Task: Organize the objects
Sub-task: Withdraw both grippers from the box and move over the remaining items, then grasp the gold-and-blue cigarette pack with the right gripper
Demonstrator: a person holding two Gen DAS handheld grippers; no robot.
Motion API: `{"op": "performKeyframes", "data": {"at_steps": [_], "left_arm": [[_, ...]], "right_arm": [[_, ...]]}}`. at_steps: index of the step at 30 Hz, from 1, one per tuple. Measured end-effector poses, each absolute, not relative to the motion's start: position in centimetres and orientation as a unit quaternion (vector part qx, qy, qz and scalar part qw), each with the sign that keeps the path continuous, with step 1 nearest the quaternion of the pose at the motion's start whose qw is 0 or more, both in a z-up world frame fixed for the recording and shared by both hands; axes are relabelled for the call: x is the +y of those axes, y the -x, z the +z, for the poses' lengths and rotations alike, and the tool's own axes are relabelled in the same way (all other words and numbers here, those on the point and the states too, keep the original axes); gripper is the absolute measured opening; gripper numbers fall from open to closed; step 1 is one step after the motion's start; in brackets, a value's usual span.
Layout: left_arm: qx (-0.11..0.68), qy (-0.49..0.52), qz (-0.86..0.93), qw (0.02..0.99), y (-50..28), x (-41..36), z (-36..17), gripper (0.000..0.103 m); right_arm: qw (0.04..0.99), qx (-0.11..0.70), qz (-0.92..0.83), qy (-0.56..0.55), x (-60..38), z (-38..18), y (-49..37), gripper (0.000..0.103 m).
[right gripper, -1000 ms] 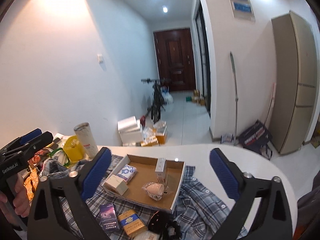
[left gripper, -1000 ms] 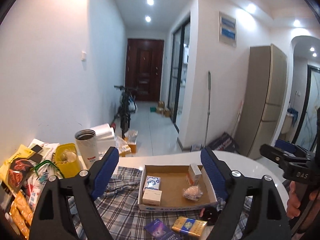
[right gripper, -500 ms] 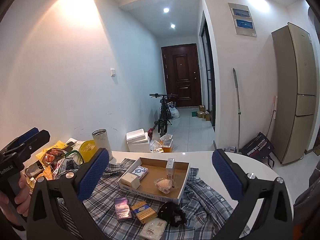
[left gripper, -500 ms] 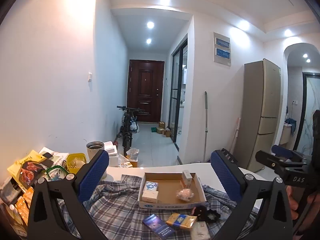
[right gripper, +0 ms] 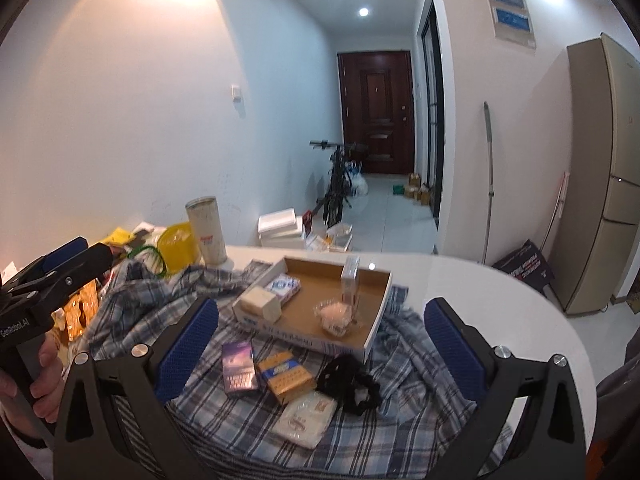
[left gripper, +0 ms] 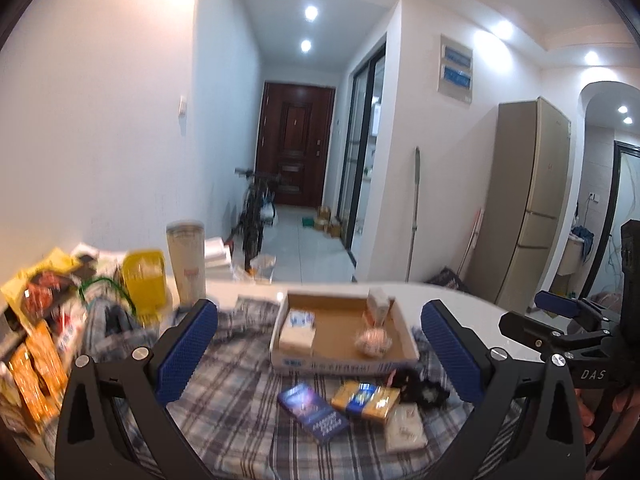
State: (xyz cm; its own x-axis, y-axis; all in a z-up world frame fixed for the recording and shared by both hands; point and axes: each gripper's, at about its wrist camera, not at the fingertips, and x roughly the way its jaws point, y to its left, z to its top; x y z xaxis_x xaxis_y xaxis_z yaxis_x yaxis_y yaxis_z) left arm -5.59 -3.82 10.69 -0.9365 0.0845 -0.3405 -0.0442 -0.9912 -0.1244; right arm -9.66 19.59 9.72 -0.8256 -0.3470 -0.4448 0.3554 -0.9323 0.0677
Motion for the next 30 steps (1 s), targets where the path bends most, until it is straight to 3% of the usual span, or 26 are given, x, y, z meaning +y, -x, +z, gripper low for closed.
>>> {"op": "performKeyframes", "data": {"at_steps": [10,19,30], "left_arm": [[-0.063,0.246,0.967,0.017,7.0,-4.5,4.7,0.103],[-0.089,0.266,0.96,0.016,7.8,-5.4,3.1,0.103],[-0.073,0.275,0.959,0.005,8.4,-5.3,2.4,0.103]], "right_arm": [[0.187,0.009,-0.93,-0.315,18.9,3.2,11.1,0.103],[0.198,0.03,-0.926,-0.321,18.1,2.6,11.6,0.103],[0.311,0.081,-0.875,-0.362,14.0,-1.1,16.4,0.103]]}}
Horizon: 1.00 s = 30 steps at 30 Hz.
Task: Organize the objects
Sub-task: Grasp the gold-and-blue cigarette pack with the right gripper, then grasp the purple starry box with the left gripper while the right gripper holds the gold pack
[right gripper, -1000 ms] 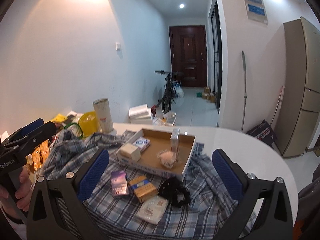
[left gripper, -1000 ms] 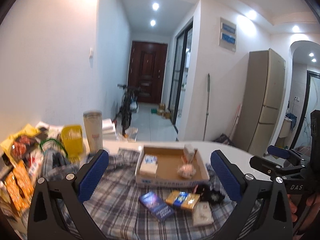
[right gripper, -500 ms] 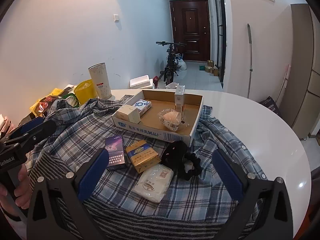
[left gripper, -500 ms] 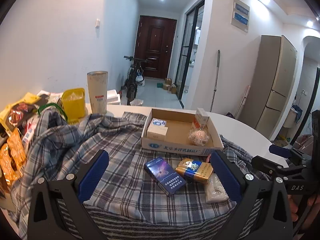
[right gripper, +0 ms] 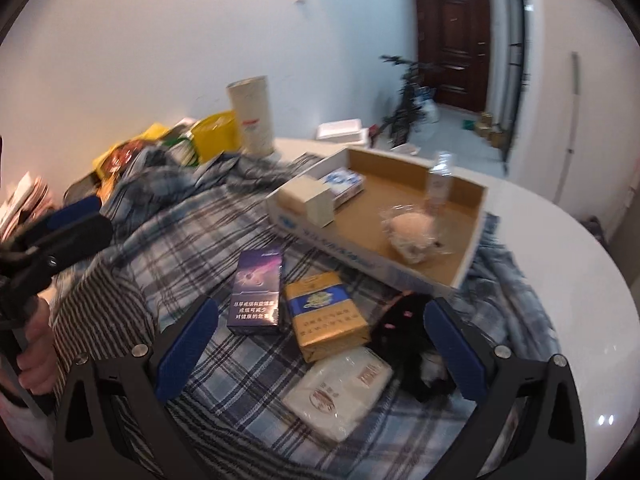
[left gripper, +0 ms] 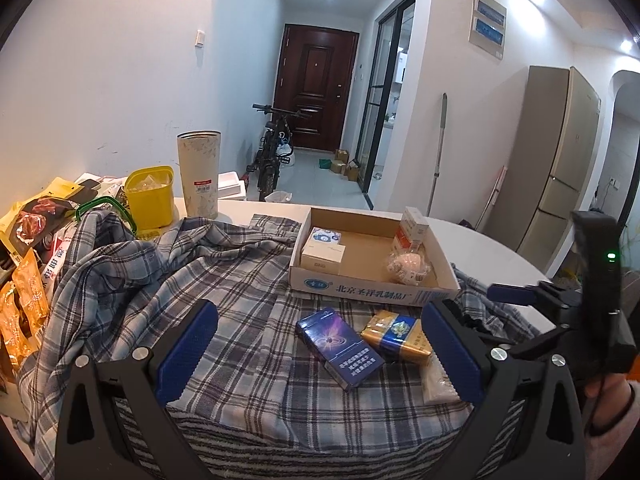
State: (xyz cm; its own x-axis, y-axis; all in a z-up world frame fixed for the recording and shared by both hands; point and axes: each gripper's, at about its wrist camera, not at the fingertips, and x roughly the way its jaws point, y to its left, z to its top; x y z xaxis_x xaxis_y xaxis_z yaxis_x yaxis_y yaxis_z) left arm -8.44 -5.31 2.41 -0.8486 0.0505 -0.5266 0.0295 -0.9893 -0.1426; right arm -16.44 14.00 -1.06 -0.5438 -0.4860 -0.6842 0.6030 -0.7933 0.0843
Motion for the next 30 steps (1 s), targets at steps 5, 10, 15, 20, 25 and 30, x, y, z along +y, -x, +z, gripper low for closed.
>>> {"op": "performKeyframes", "data": {"at_steps": [5,10,15,20,25,30], "left_arm": [[-0.078,0.288,0.955,0.005,9.0,-5.6,1.8,0.103],[-0.081,0.298,0.951,0.004,9.5,-5.7,1.2,0.103],[-0.081,0.306,0.948,0.003,9.7,-5.7,0.9,0.103],[-0.079,0.309,0.948,0.003,9.5,-5.7,1.1,0.103],[-0.075,0.309,0.948,0.005,8.8,-5.5,1.4,0.103],[-0.077,0.316,0.946,0.005,8.6,-5.3,1.2,0.103]], "right_arm": [[0.342,0.096,-0.852,-0.384,12.4,-3.5,18.3,0.093],[0.337,0.116,-0.838,-0.413,11.6,-5.9,19.3,0.086],[0.337,0.109,-0.824,-0.442,11.7,-7.4,20.1,0.059],[0.33,0.111,-0.825,-0.446,12.0,-7.5,19.5,0.054],[0.297,0.108,-0.851,-0.418,13.5,-5.5,17.4,0.054],[0.254,0.059,-0.887,-0.381,16.3,-2.6,15.2,0.054]]}}
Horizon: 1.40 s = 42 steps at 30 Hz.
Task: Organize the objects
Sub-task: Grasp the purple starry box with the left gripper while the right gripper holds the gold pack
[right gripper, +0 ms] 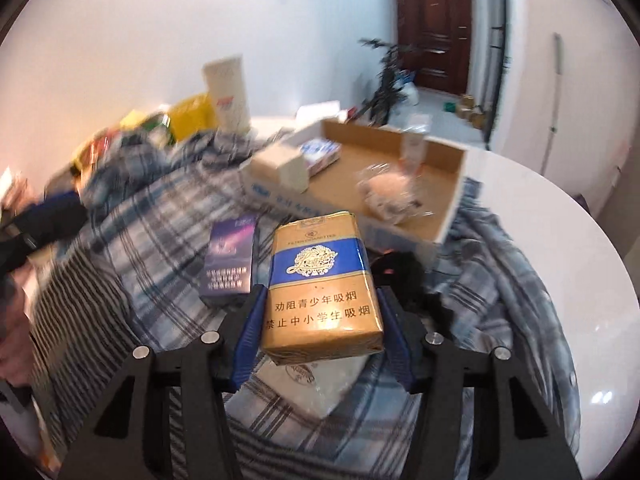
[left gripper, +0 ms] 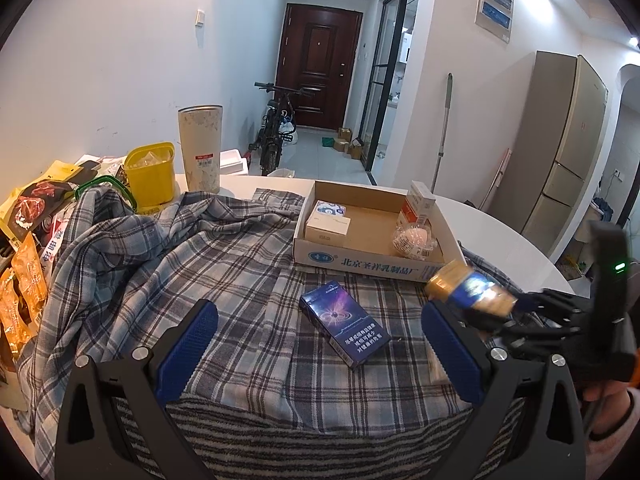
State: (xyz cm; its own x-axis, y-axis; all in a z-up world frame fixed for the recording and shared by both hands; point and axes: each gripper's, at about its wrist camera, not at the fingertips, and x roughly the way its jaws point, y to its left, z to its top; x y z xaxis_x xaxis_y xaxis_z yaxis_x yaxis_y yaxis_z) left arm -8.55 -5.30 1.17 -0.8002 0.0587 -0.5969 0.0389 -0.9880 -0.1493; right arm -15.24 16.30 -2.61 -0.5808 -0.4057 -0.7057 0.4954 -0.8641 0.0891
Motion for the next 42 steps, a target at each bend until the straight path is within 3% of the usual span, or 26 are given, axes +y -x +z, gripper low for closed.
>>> {"op": "performKeyframes", "data": {"at_steps": [8,18,21,26,32,34,36,42], "left_arm": [[-0.087,0.381,0.92,-0.002,10.8,-4.5,-0.1,0.103],[-0.188,0.5,0.845,0.026,18.5,-3.9,-4.9,0.102],[-0.177,0.517,0.837,0.002,20.1,-3.3,-6.4,0.09],[-0.131,0.531,0.837,-0.004,21.3,-1.4,-8.1,0.088],[-0.097,0.538,0.838,-0.001,21.7,0.0,-8.8,0.078],[-0.09,0.544,0.834,0.005,21.8,0.4,-9.0,0.065],[-0.083,0.541,0.837,0.002,21.3,0.3,-8.8,0.06],[-0.043,0.504,0.863,0.016,18.7,0.6,-6.5,0.056]], "right_arm": [[0.17,0.032,-0.931,-0.322,18.6,-0.5,14.4,0.054],[0.141,0.02,-0.944,-0.297,19.9,-0.8,15.4,0.055],[0.14,0.013,-0.944,-0.3,20.5,-1.3,15.7,0.055],[0.143,0.0,-0.941,-0.308,21.6,-2.1,16.2,0.055],[0.142,-0.003,-0.94,-0.31,22.2,-2.5,16.2,0.055],[0.143,-0.005,-0.94,-0.311,22.3,-2.5,16.2,0.055],[0.141,-0.003,-0.94,-0.31,22.4,-2.6,16.2,0.055],[0.128,0.0,-0.943,-0.307,22.4,-2.6,16.3,0.055]]}}
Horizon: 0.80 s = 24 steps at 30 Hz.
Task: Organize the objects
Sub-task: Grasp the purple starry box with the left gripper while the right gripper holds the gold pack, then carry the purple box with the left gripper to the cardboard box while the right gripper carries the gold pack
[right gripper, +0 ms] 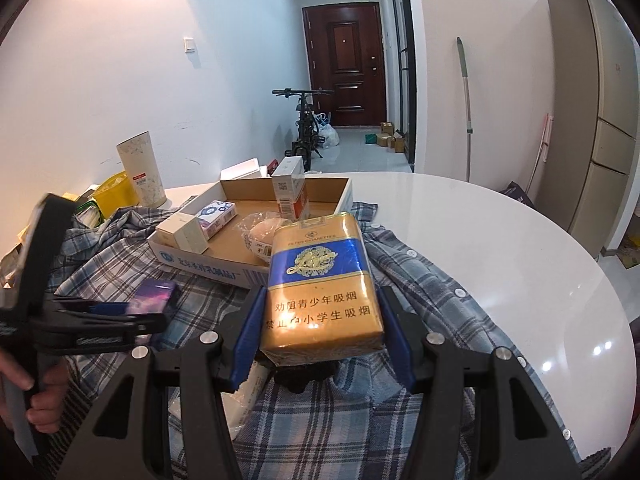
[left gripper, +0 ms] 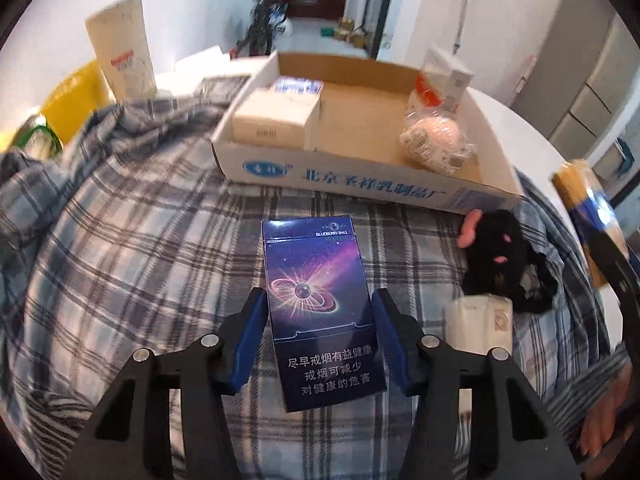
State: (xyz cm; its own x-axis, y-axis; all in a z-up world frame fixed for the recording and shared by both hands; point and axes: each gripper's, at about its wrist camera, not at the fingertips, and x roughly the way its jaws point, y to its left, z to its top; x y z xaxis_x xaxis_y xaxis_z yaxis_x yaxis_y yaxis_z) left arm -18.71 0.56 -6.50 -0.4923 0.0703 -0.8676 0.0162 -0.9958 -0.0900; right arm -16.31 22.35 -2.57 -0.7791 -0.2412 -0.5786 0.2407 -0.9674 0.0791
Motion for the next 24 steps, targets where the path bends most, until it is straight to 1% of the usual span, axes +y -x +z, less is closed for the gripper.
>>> {"op": "performKeyframes", "data": {"at_steps": [5,10,14,19,24], "left_arm": [[-0.035,0.469,0.882,0.038,16.2,0.4,-3.8,0.056],[-0.037,0.445,0.893,0.053,16.1,0.0,-1.9,0.055],[-0.022,0.421,0.905,0.059,15.9,0.2,-0.2,0.055],[-0.031,0.414,0.906,0.08,17.9,0.1,1.7,0.055],[-0.026,0.409,0.905,0.113,22.3,1.3,3.4,0.055]], "right_arm": [[0.114,0.004,-0.947,-0.301,22.5,-2.1,16.2,0.055],[0.111,0.0,-0.948,-0.297,22.5,-0.7,15.9,0.055],[0.111,0.007,-0.953,-0.281,22.4,1.3,15.5,0.055],[0.116,-0.008,-0.953,-0.28,22.7,3.0,16.4,0.055],[0.086,0.002,-0.955,-0.283,23.0,3.7,18.6,0.055]]}}
